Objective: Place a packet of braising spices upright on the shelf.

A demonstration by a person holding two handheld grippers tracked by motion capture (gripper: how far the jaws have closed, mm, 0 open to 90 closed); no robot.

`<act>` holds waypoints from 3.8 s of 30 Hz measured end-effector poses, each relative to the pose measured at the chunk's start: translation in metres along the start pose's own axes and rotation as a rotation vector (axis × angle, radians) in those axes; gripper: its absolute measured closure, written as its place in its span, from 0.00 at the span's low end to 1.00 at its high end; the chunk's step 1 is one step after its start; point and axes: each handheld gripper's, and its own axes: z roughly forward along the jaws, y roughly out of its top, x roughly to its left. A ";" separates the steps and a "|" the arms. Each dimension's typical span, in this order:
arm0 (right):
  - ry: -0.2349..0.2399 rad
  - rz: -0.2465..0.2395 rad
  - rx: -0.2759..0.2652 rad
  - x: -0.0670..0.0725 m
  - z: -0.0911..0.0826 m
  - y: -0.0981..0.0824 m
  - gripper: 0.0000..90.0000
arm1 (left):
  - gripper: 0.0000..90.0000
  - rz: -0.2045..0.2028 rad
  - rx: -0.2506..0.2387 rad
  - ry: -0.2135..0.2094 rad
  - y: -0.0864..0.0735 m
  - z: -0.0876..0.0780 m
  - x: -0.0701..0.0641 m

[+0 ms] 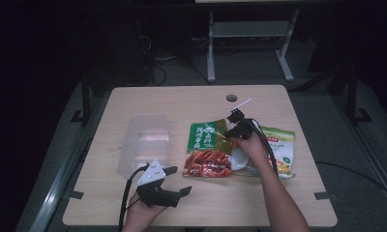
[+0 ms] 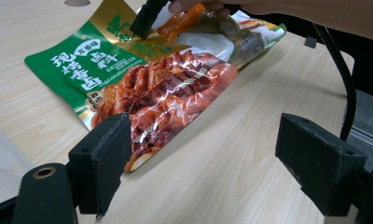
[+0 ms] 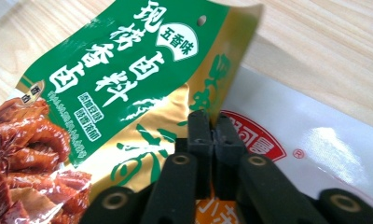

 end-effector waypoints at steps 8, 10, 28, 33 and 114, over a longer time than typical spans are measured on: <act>0.039 -0.013 -0.057 0.003 -0.016 0.000 1.00 | 0.20 -0.003 0.001 0.010 0.001 -0.002 0.002; 0.045 -0.022 -0.067 0.006 -0.021 0.000 1.00 | 0.20 -0.016 0.000 0.009 0.002 -0.002 0.002; 0.089 -0.190 -0.284 0.044 -0.097 -0.024 1.00 | 0.19 -0.047 0.000 0.022 0.023 0.022 0.006; 0.102 -0.229 -0.330 0.049 -0.112 -0.031 1.00 | 0.19 -0.084 0.006 0.029 0.030 0.034 0.009; 0.201 -0.167 -0.191 0.029 -0.073 -0.061 0.97 | 1.00 -0.077 0.087 0.079 0.033 0.090 0.027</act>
